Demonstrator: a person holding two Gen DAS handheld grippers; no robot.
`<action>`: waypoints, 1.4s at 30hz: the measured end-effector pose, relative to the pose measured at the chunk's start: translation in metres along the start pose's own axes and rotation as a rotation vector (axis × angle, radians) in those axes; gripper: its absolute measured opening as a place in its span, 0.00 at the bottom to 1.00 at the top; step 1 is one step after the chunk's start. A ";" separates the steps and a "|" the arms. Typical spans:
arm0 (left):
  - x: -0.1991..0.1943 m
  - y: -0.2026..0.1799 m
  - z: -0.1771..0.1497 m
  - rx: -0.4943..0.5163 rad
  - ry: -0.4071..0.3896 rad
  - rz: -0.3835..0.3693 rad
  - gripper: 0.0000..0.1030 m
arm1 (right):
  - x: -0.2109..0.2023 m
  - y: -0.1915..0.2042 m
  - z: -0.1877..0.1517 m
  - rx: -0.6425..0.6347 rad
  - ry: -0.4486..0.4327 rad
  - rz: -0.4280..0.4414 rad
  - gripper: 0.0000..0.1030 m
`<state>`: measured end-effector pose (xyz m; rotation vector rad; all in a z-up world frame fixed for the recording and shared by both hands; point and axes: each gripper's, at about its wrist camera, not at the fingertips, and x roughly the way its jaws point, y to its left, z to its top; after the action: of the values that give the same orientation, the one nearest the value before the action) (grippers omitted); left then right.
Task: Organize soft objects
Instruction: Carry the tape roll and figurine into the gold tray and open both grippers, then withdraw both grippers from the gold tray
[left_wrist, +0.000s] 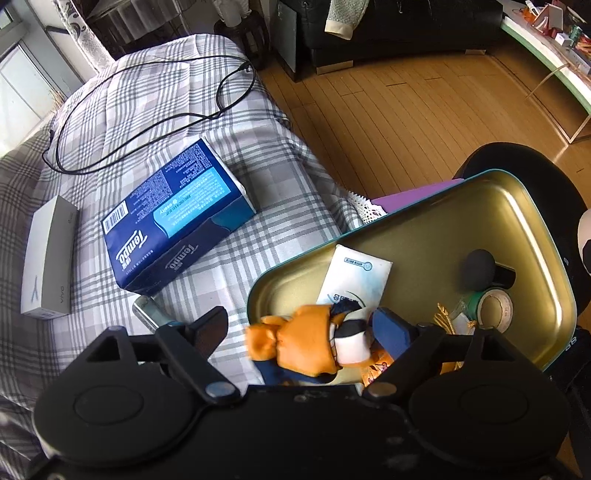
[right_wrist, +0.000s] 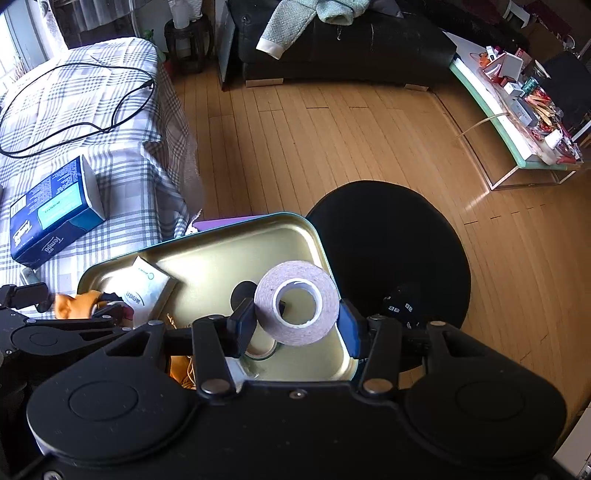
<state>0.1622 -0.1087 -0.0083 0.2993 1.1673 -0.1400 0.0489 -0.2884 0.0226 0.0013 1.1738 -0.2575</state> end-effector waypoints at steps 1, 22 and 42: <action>-0.001 0.000 -0.001 0.009 -0.007 0.010 0.87 | 0.001 0.000 0.000 0.000 0.003 -0.003 0.46; 0.008 0.012 -0.016 -0.003 0.028 0.010 0.90 | 0.036 0.007 0.000 -0.066 0.177 -0.129 0.46; 0.002 0.020 -0.019 -0.003 0.005 0.018 0.90 | 0.029 0.013 0.006 -0.090 0.146 -0.118 0.47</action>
<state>0.1517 -0.0839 -0.0140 0.3077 1.1696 -0.1223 0.0672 -0.2823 -0.0037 -0.1308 1.3320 -0.3126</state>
